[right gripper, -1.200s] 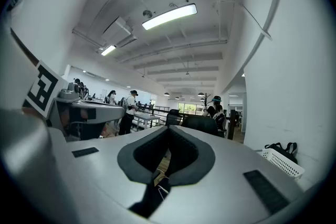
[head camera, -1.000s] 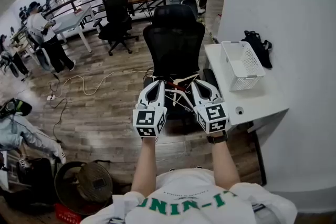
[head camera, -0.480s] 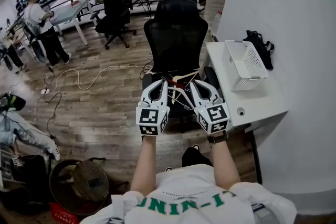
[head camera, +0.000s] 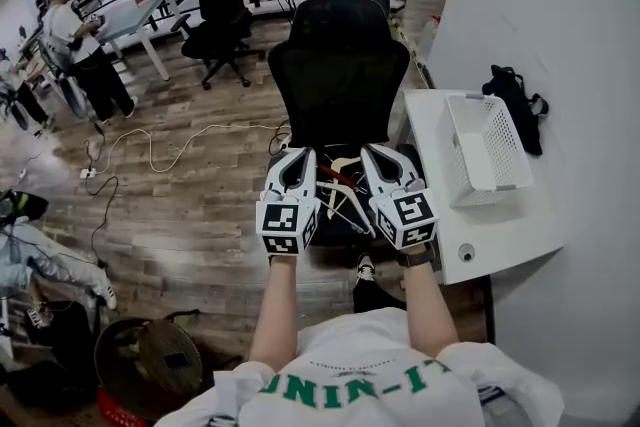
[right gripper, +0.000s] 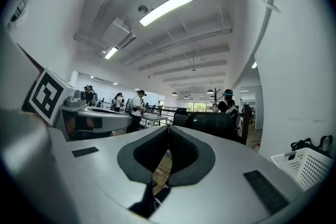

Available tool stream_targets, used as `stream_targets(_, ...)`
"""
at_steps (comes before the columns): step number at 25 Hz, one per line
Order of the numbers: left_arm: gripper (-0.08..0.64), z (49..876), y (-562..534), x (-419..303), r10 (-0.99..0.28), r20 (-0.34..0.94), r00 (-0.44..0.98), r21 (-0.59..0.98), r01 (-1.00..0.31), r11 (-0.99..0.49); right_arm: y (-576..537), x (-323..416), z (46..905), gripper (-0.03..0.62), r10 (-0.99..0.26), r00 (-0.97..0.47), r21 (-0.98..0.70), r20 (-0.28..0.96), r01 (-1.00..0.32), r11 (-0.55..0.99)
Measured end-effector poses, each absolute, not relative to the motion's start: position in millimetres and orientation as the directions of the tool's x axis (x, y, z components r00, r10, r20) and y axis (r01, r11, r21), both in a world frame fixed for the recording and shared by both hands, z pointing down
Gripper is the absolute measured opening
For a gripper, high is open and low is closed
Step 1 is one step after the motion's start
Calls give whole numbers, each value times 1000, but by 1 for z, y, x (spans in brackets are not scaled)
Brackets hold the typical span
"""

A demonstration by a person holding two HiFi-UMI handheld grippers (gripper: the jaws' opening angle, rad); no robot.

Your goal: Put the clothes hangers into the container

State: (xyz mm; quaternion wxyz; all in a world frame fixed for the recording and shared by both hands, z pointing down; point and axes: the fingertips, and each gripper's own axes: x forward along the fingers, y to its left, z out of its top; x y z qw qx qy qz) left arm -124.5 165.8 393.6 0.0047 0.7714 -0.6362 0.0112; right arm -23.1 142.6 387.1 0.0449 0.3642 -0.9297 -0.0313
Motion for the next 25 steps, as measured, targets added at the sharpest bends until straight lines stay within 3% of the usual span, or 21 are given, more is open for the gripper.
stream_targets(8, 11, 406, 13, -119, -989, 70, 127, 27, -992, -126, -17, -17, 391, 20, -631, -770, 66, 92, -628, 775)
stream_targets(21, 11, 521, -82, -148, -968, 243, 66, 76, -996, -48, -133, -36, 541, 41, -510, -770, -23, 385, -560, 828)
stream_targets(25, 11, 563, -100, -168, -952, 288, 106, 107, -991, -77, -147, -59, 605, 51, -482, -706, 53, 519, -537, 842)
